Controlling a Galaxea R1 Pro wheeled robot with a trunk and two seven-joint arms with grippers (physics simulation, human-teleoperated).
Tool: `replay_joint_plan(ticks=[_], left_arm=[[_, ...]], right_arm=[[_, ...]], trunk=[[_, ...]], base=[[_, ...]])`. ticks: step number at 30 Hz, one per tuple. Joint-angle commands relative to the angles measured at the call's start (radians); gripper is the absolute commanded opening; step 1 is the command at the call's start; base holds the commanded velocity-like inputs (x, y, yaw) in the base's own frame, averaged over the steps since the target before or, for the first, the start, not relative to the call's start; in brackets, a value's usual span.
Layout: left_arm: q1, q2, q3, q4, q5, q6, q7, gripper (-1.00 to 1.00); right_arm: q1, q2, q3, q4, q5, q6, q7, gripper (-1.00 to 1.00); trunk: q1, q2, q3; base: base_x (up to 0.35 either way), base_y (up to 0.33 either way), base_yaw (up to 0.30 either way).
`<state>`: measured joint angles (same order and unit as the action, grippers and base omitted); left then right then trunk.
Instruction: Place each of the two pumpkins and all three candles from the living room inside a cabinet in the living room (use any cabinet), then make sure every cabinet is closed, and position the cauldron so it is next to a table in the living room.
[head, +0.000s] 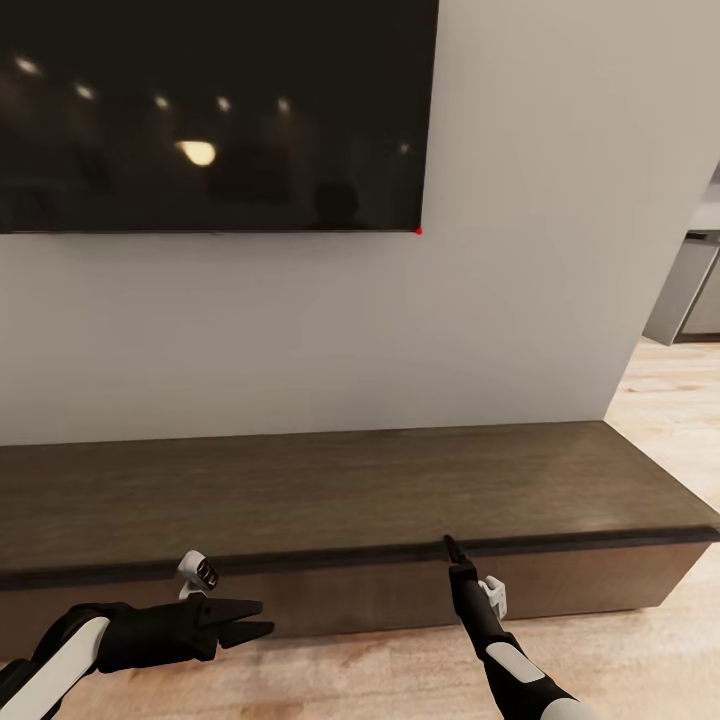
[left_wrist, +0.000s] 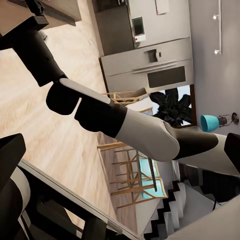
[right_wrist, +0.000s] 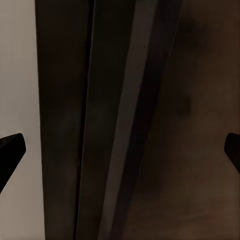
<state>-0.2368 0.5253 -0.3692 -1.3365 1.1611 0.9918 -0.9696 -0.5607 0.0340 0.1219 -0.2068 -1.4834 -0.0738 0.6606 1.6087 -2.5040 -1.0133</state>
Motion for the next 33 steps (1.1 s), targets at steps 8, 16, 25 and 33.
replay_joint_plan(ticks=[8, 16, 25, 33], left_arm=[[-0.001, 0.001, -0.002, 0.0, 0.003, 0.004, -0.002, 1.0], [-0.001, 0.001, -0.002, 0.0, 0.004, 0.004, -0.001, 1.0], [-0.001, 0.001, -0.002, 0.0, 0.004, 0.004, -0.001, 1.0], [-0.001, 0.001, -0.002, 0.002, 0.003, 0.004, -0.001, 1.0]], right_arm=[[-0.001, 0.0, 0.008, 0.001, -0.006, -0.008, 0.003, -1.0], [-0.001, 0.0, 0.008, 0.001, -0.006, -0.008, 0.002, -1.0], [-0.001, 0.0, 0.008, 0.001, -0.006, -0.008, 0.002, -1.0], [-0.001, 0.0, 0.008, 0.001, -0.006, -0.008, 0.001, -1.0]], trunk=[[0.0, 0.0, -0.001], [0.0, 0.0, -0.001], [0.0, 0.0, -0.001], [0.0, 0.0, -0.001]], base=[[0.004, 0.0, 0.0], [-0.025, 0.0, 0.0], [-0.041, 0.0, 0.0], [-0.017, 0.0, 0.0]])
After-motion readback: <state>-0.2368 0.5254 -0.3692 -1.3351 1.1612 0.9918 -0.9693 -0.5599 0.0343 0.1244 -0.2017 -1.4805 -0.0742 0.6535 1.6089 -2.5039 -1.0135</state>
